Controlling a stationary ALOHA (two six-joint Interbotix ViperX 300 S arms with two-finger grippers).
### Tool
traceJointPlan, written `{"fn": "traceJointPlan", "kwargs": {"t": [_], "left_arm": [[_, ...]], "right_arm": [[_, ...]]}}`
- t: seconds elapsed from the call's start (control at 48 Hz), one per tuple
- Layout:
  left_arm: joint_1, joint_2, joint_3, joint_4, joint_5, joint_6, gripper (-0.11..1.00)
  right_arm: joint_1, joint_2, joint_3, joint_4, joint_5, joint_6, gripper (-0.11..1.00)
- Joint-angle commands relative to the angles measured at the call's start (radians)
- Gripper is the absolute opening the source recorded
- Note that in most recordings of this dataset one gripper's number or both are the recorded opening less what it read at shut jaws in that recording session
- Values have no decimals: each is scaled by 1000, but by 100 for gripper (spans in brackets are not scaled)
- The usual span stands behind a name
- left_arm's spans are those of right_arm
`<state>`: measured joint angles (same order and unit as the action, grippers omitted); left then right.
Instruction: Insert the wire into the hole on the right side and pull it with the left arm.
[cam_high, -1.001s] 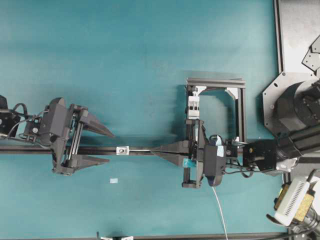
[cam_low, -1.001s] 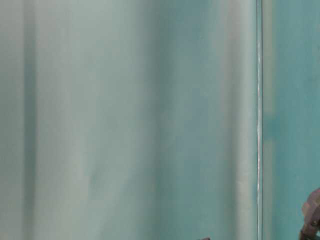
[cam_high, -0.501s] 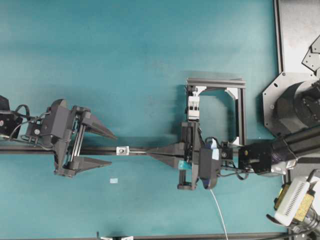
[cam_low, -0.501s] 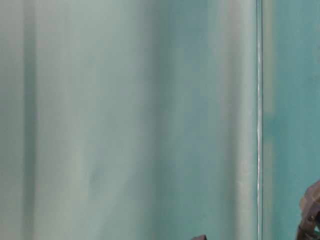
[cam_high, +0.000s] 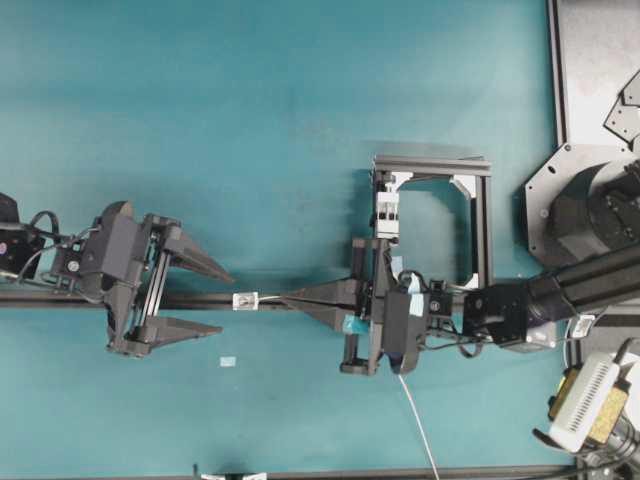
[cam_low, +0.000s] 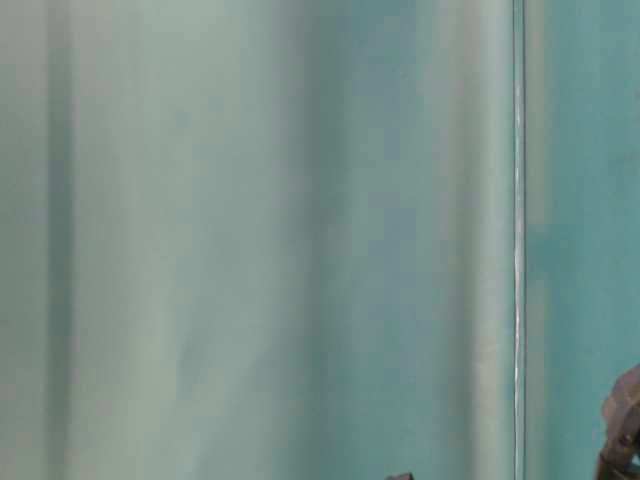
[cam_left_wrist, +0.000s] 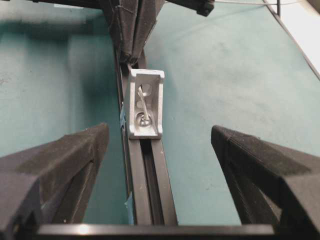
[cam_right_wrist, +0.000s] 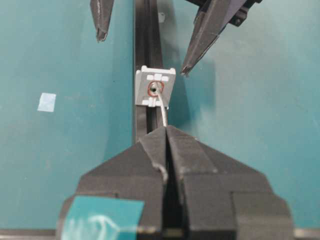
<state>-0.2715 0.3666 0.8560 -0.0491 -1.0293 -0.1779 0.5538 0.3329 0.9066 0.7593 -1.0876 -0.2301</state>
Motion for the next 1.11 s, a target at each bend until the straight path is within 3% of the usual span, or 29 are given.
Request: {"fn": "traceJointPlan", "kwargs": {"t": [0.0,0.229,1.084], "left_arm": [[-5,-14,-11,3,-6,2,63],[-3,-14,-12,3,-5,2,63],[-3,-14,-29,-3,17,0,63]], "right_arm": [[-6,-12,-25,-3,-3,-14,2],[-15,-6,-55,-3,9,-43,2],[-28,9,-86,-14,18,-49,2]]}}
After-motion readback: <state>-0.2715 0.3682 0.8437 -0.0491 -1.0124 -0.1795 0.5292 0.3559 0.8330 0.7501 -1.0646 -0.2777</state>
